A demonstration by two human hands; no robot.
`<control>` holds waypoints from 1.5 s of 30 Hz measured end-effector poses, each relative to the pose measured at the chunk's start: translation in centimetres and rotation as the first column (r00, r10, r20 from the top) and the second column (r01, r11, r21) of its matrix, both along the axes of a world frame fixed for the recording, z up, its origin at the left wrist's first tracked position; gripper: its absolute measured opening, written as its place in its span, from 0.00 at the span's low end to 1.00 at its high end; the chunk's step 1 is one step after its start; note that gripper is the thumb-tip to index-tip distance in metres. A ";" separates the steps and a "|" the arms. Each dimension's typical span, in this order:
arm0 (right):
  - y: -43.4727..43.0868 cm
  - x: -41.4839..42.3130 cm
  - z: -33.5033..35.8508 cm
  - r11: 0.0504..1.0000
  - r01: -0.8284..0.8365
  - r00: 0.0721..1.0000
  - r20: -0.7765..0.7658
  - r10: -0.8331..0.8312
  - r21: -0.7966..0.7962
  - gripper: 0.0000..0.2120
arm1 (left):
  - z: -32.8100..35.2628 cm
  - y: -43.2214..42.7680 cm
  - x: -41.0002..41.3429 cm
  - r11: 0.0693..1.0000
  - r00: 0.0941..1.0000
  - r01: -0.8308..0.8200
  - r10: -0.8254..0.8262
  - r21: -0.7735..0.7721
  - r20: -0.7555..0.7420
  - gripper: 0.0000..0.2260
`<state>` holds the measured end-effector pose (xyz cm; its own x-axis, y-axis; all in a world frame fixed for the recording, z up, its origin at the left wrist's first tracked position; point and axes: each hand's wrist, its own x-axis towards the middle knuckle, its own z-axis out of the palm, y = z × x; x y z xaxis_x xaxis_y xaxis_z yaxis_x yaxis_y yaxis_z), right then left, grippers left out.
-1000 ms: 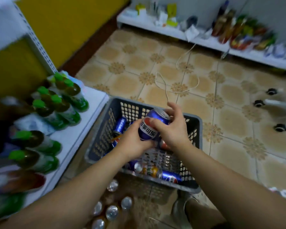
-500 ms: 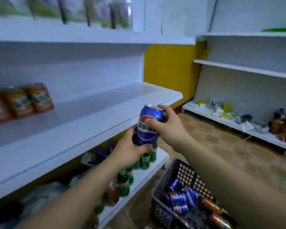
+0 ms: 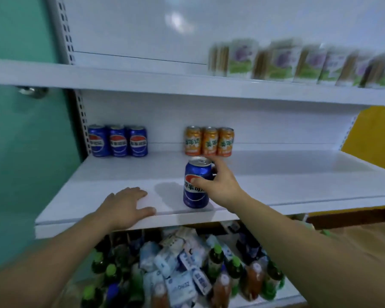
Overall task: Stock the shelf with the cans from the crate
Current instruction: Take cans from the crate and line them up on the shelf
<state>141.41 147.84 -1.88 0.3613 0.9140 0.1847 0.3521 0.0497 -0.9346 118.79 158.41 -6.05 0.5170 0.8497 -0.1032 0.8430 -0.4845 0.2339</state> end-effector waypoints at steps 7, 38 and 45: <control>7.0 -4.1 -0.9 0.995 -0.101 0.995 0.014 0.101 -0.014 0.33 | -0.5 4.1 -5.0 0.990 0.982 -0.140 0.140 0.007 -0.123 0.33; 27.4 -4.3 -3.5 0.990 0.142 0.944 0.302 -0.135 -0.001 0.30 | -1.9 4.8 -5.4 0.987 0.984 -0.156 0.158 0.030 -0.086 0.34; 27.9 -4.6 -3.1 0.976 0.150 0.958 0.267 -0.104 -0.159 0.28 | -1.8 4.9 -5.3 0.987 0.983 -0.160 0.161 0.022 -0.087 0.34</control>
